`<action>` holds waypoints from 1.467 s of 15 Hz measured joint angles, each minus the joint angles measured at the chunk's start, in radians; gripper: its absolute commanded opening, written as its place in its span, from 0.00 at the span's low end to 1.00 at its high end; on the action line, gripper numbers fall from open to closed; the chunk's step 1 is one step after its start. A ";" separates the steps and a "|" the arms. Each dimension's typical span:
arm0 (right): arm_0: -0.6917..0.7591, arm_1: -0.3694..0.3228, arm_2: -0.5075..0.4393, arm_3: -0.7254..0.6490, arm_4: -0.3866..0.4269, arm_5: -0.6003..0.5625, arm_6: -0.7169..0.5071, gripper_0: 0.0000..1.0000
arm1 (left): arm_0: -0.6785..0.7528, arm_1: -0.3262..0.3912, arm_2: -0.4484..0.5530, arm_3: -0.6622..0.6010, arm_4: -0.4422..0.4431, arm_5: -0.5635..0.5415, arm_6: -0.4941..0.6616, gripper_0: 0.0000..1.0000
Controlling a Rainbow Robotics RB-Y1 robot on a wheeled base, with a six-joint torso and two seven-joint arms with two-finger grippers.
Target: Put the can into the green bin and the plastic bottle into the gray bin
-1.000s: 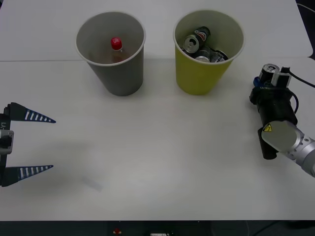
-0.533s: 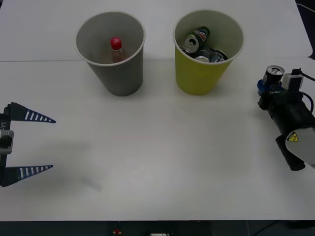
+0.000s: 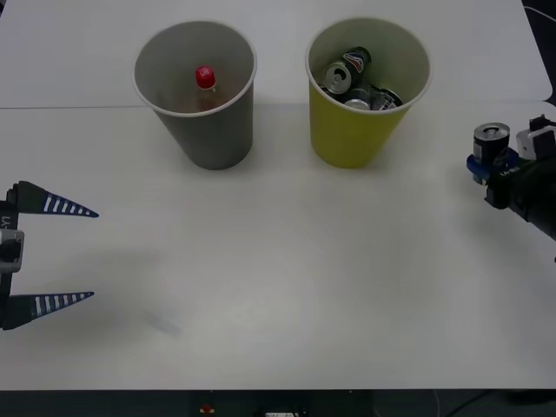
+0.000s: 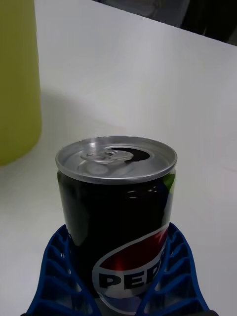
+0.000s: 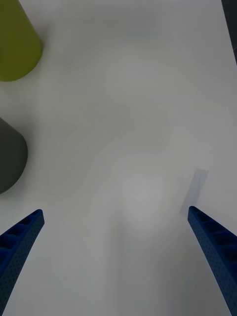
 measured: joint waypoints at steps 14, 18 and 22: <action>0.123 0.043 -0.594 -0.468 0.039 -0.942 -0.329 0.00 | 0.000 0.000 0.000 0.000 0.000 0.000 0.000 1.00; 0.037 0.043 -0.610 -0.533 0.101 -1.065 -0.426 0.00 | 0.000 0.000 0.000 0.000 0.000 0.000 0.000 1.00; -0.078 0.043 -0.613 -0.533 0.104 -1.186 -0.427 0.00 | 0.000 0.000 0.000 0.000 0.000 0.000 0.000 1.00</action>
